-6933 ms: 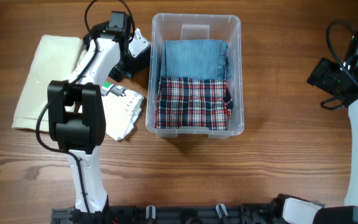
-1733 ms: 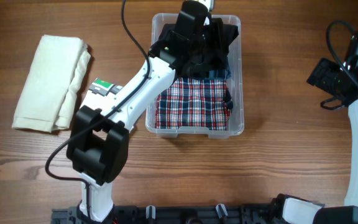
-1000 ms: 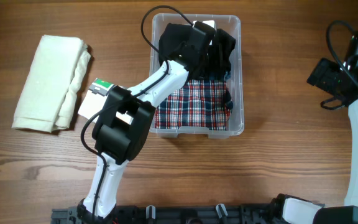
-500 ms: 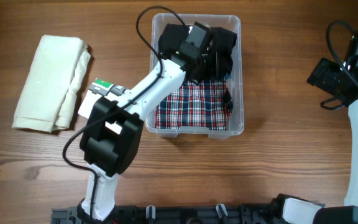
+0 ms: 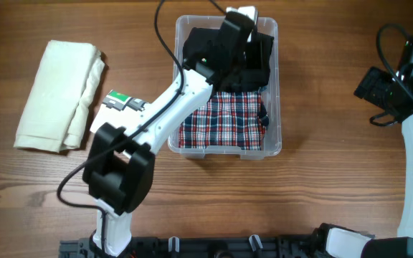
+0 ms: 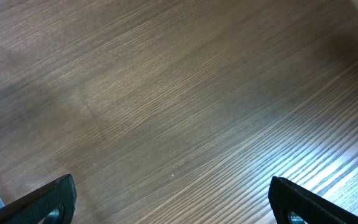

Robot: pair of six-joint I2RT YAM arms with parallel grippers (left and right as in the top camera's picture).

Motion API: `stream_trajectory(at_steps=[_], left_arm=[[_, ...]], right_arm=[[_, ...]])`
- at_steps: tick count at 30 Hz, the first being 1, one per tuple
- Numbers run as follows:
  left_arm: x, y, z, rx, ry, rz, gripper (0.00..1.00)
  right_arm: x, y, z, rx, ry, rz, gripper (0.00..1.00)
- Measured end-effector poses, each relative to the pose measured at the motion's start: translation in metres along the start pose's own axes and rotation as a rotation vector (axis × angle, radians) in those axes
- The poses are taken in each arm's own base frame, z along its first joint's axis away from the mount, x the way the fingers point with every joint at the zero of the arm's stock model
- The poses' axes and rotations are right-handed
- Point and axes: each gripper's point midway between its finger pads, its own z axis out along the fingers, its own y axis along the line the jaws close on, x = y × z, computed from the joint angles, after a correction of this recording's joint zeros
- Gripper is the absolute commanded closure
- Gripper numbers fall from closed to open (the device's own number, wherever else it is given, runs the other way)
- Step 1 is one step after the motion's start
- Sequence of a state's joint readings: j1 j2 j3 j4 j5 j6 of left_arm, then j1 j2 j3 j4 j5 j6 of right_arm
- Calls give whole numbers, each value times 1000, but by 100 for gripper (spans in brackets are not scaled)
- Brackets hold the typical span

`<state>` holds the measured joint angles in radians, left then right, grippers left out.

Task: Pack container
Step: 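Release and press the black shirt flat with the left gripper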

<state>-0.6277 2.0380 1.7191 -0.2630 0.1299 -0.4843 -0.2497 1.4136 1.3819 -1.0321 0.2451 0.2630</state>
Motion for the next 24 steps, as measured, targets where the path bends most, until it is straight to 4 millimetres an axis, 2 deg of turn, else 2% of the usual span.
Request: stream_trajectory(at_steps=[2, 5, 8, 11, 15, 17, 20, 22, 24], left_arm=[[-22, -7, -5, -3, -88, 9, 92], [-28, -3, 4, -12, -130, 11, 91], [-14, 14, 27, -45, -112, 8, 89], [10, 34, 54, -80, -69, 3, 86], [32, 51, 75, -108, -31, -1, 83], [36, 54, 79, -112, -24, -1, 80], [32, 54, 78, -109, -35, -2, 80], [32, 59, 75, -123, -23, -8, 87], [30, 69, 59, -164, 16, -20, 93]], right_arm=[[0, 0, 0, 0, 0, 0, 0], [0, 0, 0, 0, -1, 0, 0], [0, 0, 0, 0, 0, 0, 0], [0, 0, 0, 0, 0, 0, 0], [0, 0, 0, 0, 0, 0, 0], [0, 0, 0, 0, 0, 0, 0], [0, 0, 0, 0, 0, 0, 0], [0, 0, 0, 0, 0, 0, 0], [0, 0, 0, 0, 0, 0, 0]])
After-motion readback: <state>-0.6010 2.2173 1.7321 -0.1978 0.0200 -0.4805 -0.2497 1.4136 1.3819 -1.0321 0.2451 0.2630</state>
